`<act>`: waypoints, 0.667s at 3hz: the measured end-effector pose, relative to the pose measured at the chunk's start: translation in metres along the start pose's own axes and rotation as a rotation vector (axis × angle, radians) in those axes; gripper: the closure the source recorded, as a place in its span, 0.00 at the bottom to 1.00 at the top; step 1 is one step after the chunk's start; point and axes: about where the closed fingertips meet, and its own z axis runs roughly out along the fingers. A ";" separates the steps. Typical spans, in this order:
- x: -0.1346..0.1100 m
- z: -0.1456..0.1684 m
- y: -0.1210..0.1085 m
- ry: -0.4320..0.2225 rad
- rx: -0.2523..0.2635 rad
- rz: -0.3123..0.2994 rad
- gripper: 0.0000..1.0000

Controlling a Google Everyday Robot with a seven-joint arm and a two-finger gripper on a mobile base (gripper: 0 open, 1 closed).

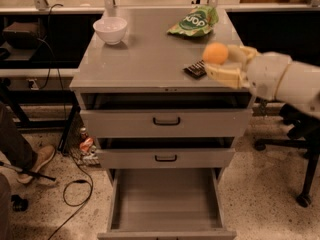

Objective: Pick orange from bottom drawer and place on counter

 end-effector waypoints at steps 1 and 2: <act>-0.011 0.040 -0.005 0.081 -0.056 -0.010 1.00; -0.004 0.089 -0.005 0.192 -0.119 -0.019 1.00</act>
Offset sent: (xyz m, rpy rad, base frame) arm 0.1065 0.1022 -0.0234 -0.2714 0.2452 0.1177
